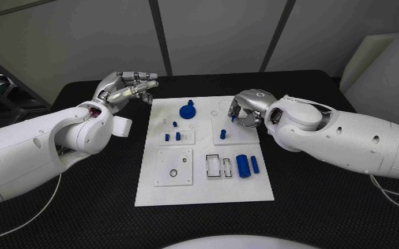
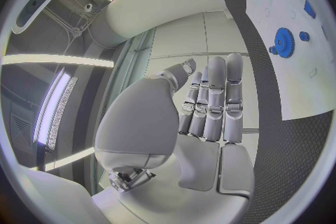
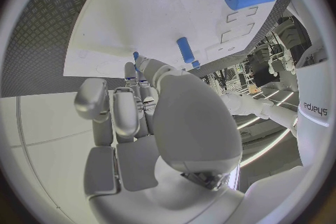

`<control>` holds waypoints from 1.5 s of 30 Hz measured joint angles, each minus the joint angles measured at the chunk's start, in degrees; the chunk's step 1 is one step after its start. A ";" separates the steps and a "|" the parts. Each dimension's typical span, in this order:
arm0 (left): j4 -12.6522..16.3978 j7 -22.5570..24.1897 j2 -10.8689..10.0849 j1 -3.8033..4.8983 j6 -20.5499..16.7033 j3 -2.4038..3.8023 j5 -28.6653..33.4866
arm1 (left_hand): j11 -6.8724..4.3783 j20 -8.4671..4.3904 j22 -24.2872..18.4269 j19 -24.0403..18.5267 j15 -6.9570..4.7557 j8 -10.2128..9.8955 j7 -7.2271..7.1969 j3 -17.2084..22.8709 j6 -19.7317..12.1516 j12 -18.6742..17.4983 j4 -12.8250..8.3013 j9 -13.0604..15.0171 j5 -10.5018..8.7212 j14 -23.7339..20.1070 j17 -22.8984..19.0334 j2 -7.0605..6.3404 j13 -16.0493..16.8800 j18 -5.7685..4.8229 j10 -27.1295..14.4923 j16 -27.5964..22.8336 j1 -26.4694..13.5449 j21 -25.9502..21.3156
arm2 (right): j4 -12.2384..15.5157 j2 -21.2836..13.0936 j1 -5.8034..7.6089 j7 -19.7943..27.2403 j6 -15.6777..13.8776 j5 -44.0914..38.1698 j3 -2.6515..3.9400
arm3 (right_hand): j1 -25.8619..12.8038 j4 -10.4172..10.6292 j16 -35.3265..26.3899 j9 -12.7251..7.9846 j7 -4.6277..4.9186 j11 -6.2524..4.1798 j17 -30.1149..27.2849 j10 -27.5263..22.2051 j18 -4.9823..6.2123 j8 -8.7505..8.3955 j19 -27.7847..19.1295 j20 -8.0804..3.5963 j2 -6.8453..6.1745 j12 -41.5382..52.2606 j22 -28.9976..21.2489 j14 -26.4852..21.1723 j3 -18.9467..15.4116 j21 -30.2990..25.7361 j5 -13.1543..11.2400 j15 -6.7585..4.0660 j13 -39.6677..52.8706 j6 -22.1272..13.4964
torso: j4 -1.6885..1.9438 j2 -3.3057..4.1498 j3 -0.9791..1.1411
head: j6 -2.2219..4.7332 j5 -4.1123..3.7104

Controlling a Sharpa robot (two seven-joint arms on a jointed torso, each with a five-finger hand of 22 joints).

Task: Assemble the parts on the task board

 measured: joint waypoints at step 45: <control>-2.57 0.00 4.11 -0.36 -0.05 0.01 0.09 | 0.20 0.00 -0.05 0.00 0.17 0.00 0.20 -0.31 -0.20 0.00 -0.01 -0.03 0.00 -0.16 -0.17 0.00 0.00 0.00 -0.20 0.00 0.00 -0.22 | 5.20 11.48 -6.30 3.98 -2.50 5.37 -0.71 | -0.79 -0.45 0.83 -0.10 0.02 0.01 0.37 -0.02 -0.89 -0.52 0.43 0.01 -0.17 -0.33 1.33 0.00 0.44 1.08 0.64 0.01 0.09 -0.03 | 0.36 -0.30 -0.60 | -2.72 8.19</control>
